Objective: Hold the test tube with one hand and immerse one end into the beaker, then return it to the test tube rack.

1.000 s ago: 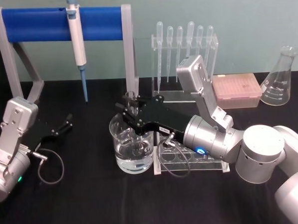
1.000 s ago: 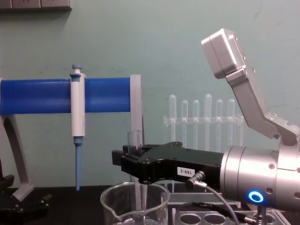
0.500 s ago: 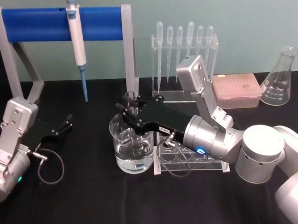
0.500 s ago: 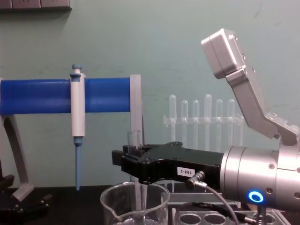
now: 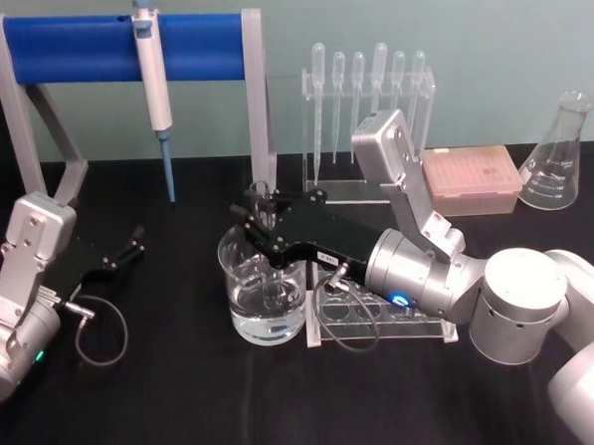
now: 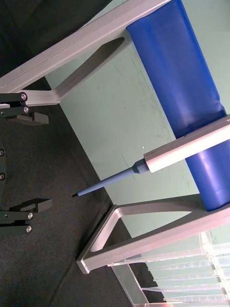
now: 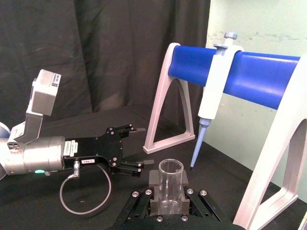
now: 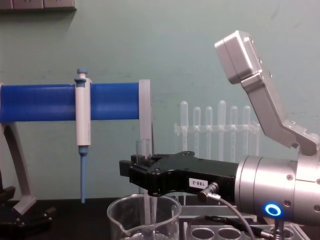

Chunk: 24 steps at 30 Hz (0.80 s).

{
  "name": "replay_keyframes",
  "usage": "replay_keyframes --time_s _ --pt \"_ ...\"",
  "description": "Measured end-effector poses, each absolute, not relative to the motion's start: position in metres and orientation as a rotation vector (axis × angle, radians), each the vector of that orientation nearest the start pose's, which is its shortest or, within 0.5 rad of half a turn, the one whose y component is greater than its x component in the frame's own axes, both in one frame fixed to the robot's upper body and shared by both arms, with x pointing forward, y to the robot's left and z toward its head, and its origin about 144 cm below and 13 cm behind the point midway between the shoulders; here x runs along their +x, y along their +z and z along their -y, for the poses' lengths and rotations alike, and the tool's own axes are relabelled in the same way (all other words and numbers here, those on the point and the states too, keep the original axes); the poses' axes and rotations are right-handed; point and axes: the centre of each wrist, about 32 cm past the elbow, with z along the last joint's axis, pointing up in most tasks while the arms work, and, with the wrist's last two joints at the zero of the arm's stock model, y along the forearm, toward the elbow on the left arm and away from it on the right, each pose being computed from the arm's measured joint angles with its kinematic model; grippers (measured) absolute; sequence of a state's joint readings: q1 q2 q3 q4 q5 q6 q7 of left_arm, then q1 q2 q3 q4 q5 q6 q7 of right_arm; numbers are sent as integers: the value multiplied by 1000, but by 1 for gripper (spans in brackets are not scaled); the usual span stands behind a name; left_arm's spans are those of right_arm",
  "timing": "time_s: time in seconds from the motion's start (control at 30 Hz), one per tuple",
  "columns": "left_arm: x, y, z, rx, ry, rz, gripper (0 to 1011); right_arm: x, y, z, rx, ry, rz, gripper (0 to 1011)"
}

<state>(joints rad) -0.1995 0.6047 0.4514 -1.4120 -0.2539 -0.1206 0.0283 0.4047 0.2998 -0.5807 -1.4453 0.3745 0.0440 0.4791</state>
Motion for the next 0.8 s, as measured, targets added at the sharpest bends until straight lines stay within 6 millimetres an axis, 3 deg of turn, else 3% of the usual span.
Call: replay_keyframes --time_s 0.8 --pt "489 1140 -310 304 1248 285 1000 529 1202 157 -42 -591 80 225"
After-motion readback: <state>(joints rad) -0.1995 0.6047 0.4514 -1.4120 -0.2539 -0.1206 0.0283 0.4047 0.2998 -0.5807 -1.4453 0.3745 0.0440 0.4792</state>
